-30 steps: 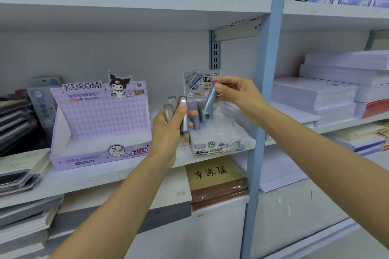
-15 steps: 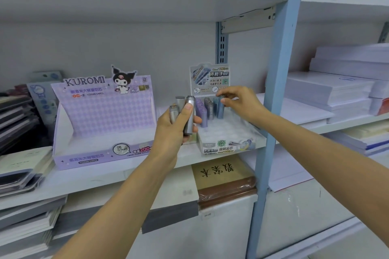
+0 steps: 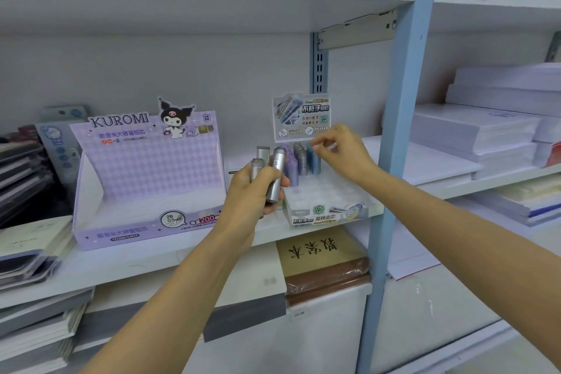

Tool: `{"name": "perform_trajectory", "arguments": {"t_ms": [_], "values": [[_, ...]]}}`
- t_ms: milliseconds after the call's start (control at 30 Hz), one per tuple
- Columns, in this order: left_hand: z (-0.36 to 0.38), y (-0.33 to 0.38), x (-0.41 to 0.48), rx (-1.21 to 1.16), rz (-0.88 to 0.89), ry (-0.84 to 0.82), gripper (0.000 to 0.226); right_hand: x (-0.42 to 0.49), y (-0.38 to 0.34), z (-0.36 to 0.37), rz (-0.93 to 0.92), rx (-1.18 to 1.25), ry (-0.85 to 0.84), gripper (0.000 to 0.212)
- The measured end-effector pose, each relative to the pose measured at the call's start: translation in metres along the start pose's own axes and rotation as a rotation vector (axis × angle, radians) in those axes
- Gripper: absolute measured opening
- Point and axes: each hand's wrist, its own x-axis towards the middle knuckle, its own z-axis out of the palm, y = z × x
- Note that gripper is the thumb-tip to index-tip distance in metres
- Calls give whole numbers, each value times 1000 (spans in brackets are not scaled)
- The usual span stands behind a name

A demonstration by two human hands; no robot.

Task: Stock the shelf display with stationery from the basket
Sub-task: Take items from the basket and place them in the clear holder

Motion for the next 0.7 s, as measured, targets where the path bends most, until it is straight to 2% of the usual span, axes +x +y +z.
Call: {"name": "perform_trajectory", "arguments": {"t_ms": [67, 167, 233, 333, 433, 533, 700], "values": [[0, 0, -1, 4, 13, -5, 11, -5, -13, -7, 45, 241, -8, 13], [3, -1, -3, 25, 53, -23, 4, -18, -33, -16, 142, 673, -150, 15], [6, -1, -5, 41, 83, -47, 5, -27, -45, -19, 137, 731, -273, 26], [11, -1, -10, 62, 108, -88, 6, -37, -55, -19, 86, 719, -361, 13], [12, 3, -14, 30, 84, -81, 14, -38, -58, -27, 90, 763, -309, 13], [8, 7, -14, -62, 7, -25, 19, -34, -58, -39, 117, 891, -181, 15], [-3, 9, -14, -123, -29, -9, 17, -21, -49, -48, 116, 681, 50, 12]]}}
